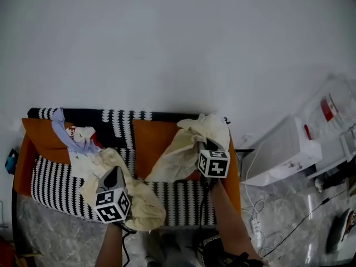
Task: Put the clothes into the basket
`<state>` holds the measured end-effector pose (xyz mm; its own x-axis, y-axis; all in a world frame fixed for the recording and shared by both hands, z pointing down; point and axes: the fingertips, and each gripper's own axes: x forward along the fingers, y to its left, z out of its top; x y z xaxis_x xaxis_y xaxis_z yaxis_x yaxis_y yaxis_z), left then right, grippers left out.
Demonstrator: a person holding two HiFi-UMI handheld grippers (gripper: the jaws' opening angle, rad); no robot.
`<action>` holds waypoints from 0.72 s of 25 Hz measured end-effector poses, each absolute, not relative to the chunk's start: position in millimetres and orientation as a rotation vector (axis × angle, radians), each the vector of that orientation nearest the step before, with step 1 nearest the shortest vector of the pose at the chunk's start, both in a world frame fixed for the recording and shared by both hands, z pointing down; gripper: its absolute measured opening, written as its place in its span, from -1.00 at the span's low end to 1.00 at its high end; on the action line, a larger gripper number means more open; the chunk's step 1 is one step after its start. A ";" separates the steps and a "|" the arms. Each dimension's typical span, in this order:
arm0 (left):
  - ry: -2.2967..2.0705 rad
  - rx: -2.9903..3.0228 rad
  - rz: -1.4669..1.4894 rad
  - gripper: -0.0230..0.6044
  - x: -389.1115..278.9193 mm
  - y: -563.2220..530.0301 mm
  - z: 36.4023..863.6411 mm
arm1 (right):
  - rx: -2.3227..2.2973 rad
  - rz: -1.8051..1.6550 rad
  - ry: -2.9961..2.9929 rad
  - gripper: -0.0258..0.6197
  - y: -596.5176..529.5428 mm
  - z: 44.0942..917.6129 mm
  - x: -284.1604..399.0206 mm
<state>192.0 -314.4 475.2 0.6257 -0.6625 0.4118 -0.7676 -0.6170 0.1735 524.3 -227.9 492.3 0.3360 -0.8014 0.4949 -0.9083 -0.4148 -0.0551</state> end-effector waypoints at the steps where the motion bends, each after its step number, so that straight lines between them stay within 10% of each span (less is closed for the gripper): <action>1: -1.121 2.528 0.433 -0.91 192.6 -309.5 470.6 | 2.378 0.658 -1.551 -0.73 -223.4 481.9 520.7; 18: -0.881 2.678 0.354 -0.91 185.1 -236.7 370.6 | 2.483 0.384 -1.548 -0.73 -148.3 303.3 466.7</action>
<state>185.1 -236.7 370.6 0.7815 -0.5348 0.3214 -0.6085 -0.7670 0.2033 466.7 -148.3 303.3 0.4214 -0.8499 0.3164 -0.8992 -0.4369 0.0240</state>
